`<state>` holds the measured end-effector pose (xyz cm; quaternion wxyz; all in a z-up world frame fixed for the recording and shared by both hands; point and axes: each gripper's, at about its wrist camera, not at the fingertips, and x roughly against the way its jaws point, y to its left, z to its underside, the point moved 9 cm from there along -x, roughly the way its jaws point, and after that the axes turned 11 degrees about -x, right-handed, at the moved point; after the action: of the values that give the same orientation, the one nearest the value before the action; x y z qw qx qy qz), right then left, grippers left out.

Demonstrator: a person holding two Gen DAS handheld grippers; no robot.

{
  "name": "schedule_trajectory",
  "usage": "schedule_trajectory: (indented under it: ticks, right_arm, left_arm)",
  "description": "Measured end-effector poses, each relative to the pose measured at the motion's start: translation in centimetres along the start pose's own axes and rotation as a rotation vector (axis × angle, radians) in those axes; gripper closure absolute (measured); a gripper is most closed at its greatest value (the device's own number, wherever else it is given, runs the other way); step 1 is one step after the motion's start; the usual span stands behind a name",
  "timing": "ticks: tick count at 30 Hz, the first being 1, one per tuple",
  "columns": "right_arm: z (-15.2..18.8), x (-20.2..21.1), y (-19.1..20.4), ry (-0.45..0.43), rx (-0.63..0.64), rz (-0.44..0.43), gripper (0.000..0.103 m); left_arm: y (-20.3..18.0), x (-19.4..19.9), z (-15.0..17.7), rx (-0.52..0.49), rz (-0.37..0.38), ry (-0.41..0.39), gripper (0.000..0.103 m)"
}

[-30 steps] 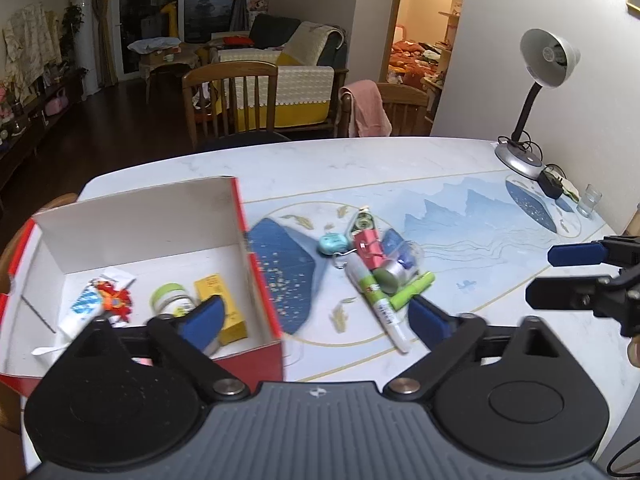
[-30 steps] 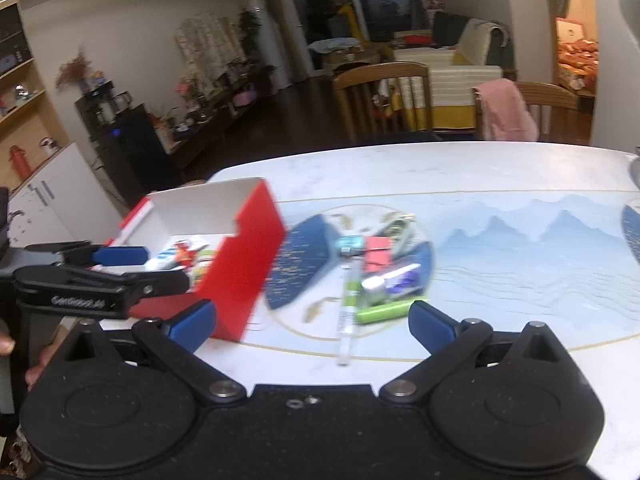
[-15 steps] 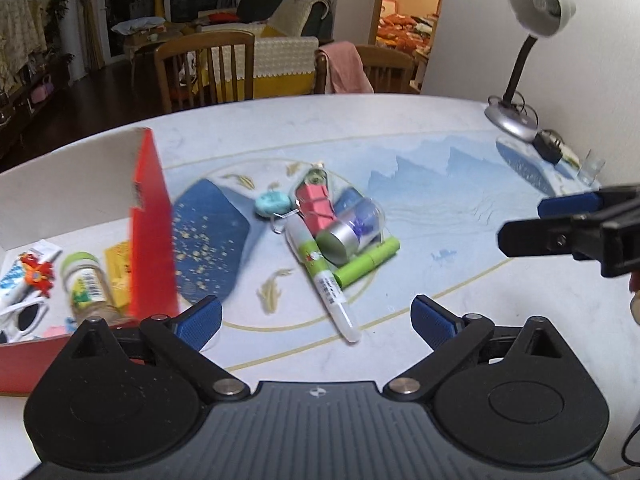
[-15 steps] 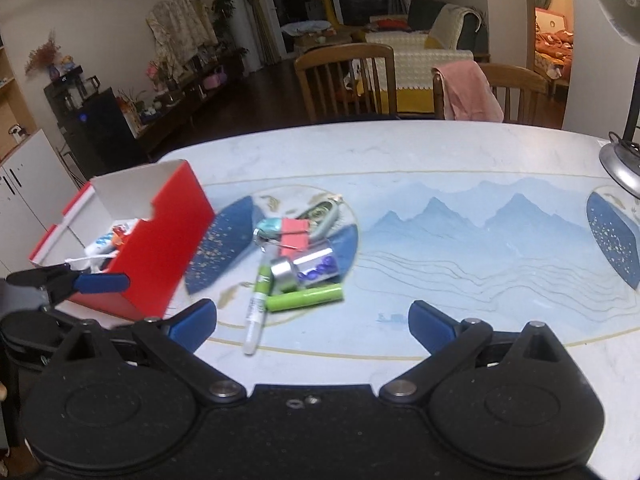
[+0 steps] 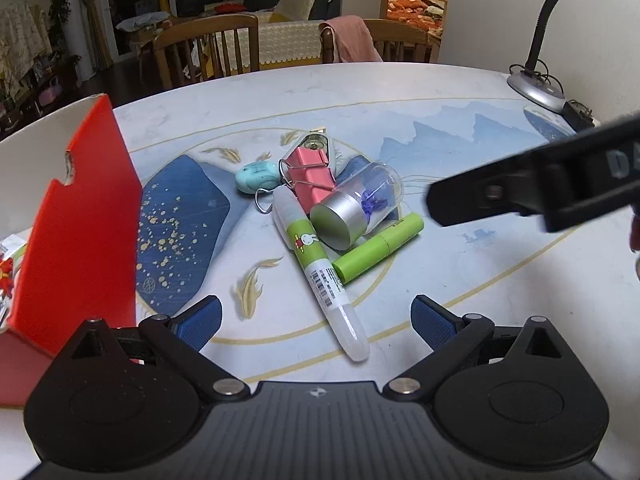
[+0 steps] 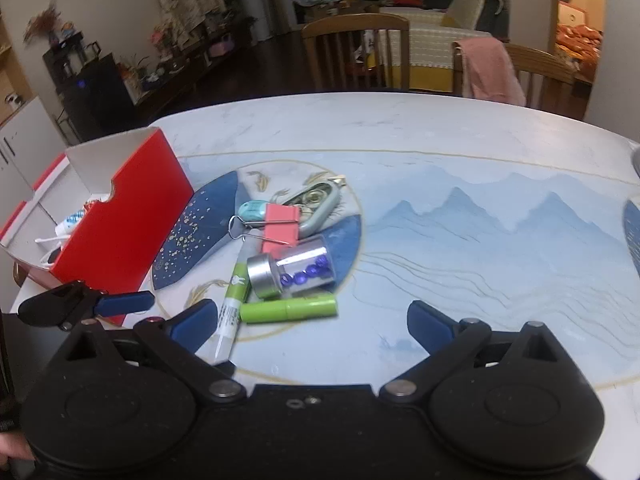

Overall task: Organize rigid objects
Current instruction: 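Grasp the white glue stick with the left tool while the right tool grasps the blue-bead jar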

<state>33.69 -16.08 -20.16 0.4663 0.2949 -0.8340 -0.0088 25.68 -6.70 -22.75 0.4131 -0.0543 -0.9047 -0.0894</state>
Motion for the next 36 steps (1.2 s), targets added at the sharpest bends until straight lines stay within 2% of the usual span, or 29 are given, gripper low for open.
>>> schedule_trajectory:
  ticks: [13,15,17,29,32,34,36]
  right_arm:
    - [-1.1,-4.8,1.8,0.061,0.070,-0.015,0.011]
    - [-1.1,-5.3,2.1,0.067,0.082,-0.013,0.013]
    - [-1.1,-5.8,2.3,0.072,0.096,-0.012,0.014]
    - [-1.2,-7.8,2.9,0.085,0.158,0.020,0.023]
    - [-1.1,-8.2,3.0,0.092,0.165,0.028,0.026]
    - [-1.1,-8.3,3.0,0.094,0.167,0.040,0.033]
    - [-1.1,-8.3,2.9,0.092,0.157,0.041,0.034]
  left_arm:
    - [0.7,-2.3,0.0,0.034,-0.002,0.017,0.003]
    - [0.6,-2.3,0.0,0.044,0.016,0.017,0.010]
    - [0.4,-2.4,0.0,0.045,0.024,0.023,0.024]
    - [1.5,-2.3,-0.1,0.026,-0.026,0.034,0.068]
    - [2.3,-2.5,-0.1,0.037,-0.034,0.037,0.070]
    - [2.6,-2.4,-0.1,0.044,-0.037,0.038,0.073]
    - [2.9,-2.5,-0.1,0.049,-0.039,0.039,0.076]
